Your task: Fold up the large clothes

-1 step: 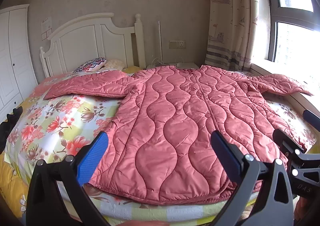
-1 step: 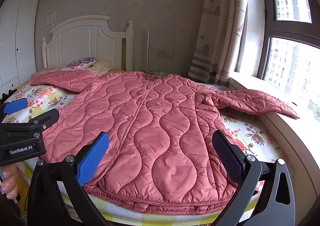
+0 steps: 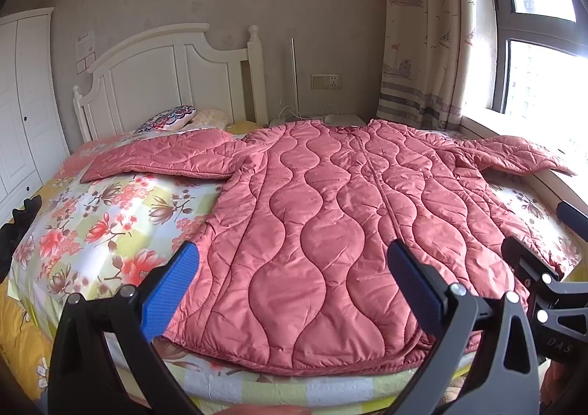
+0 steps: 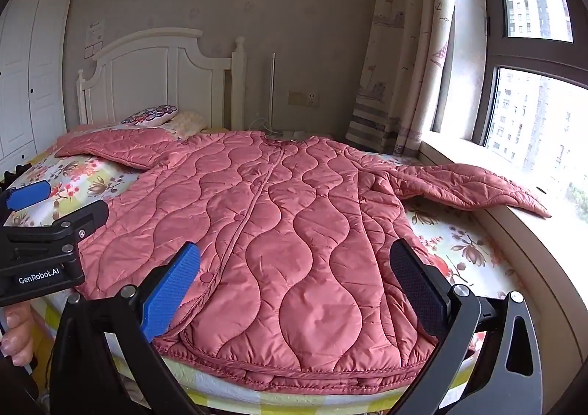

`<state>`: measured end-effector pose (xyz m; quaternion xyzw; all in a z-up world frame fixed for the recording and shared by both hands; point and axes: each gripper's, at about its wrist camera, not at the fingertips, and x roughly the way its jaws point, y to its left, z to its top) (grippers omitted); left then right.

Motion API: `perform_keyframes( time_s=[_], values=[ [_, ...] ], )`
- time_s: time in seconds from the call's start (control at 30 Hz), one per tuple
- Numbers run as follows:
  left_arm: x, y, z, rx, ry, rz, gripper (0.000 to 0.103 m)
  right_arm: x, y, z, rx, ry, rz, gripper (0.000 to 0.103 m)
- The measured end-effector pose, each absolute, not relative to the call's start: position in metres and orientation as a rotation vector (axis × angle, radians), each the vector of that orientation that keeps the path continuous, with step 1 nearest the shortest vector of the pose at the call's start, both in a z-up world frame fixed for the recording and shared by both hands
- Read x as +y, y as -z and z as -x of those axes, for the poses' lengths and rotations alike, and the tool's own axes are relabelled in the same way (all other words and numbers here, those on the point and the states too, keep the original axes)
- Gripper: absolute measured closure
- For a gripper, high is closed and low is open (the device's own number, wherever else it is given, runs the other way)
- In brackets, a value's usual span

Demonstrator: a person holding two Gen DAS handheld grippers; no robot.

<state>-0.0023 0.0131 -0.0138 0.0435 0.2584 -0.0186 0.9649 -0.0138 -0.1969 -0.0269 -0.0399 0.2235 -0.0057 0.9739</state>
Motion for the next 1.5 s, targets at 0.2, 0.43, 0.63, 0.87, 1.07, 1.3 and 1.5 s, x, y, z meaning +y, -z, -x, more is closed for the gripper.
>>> perform_keyframes(
  time_s=[0.2, 0.43, 0.63, 0.87, 1.07, 1.3, 1.5],
  values=[
    [0.004, 0.013, 0.001, 0.537, 0.012, -0.069, 0.002, -0.198, 0.029, 0.012, 0.463, 0.008, 0.074, 0.004],
    [0.005, 0.013, -0.001, 0.548, 0.007, -0.067, 0.002, -0.198, 0.030, 0.012, 0.467, 0.006, 0.072, 0.004],
    [0.005, 0.013, -0.001, 0.550, 0.008, -0.068, 0.002, -0.198, 0.031, 0.011, 0.473, 0.007, 0.070, 0.004],
    [0.004, 0.014, -0.001, 0.550, 0.007, -0.068, 0.002, -0.199, 0.031, 0.010, 0.476, 0.007, 0.068, 0.004],
    [0.005, 0.017, 0.000, 0.552, 0.007, -0.068, 0.002, -0.199, 0.033, 0.010, 0.480, 0.006, 0.066, 0.004],
    [0.005, 0.018, 0.000, 0.560, 0.008, -0.068, 0.002, -0.198, 0.034, 0.010, 0.484, 0.006, 0.065, 0.004],
    [0.008, 0.026, 0.000, 0.587, 0.006, -0.060, 0.002, -0.199, 0.038, 0.005, 0.507, 0.005, 0.060, 0.004]
  ],
)
